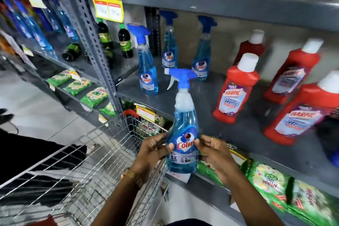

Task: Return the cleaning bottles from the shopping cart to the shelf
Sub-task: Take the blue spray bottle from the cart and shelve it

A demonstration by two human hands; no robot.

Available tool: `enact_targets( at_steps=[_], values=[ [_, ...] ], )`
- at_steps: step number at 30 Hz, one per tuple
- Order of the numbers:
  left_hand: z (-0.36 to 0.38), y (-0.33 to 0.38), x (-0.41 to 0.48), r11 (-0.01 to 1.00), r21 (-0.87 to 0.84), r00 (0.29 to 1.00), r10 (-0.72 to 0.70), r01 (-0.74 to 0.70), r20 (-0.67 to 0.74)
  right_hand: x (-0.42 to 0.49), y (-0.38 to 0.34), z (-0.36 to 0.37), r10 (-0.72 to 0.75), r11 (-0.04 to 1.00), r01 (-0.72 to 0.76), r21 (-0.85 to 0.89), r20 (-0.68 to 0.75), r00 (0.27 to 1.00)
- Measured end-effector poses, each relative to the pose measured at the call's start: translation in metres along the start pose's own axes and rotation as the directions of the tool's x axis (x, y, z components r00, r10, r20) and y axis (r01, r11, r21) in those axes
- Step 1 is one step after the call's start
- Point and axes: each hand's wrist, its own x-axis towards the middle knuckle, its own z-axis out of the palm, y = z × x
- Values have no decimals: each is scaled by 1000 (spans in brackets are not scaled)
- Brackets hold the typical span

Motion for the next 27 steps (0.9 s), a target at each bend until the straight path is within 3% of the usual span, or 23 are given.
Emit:
enact_targets(
  at_steps=[7,12,22,27],
  values=[
    [4,37,75,970,112,974,205,-215,95,52,-43,0,-190,982,190,-2,-74,979],
    [7,51,140,943,129,949,295,-308,108,105,-62,5,-305,952,302,-45,-207,930],
    [4,28,211,873,324,930,361,-363,71,172,-33,6,-314,949,273,-155,-423,850],
    [12,28,219,874,286,919,390,-392,67,184,-36,6,-388,918,291,-269,-458,800]
  ],
)
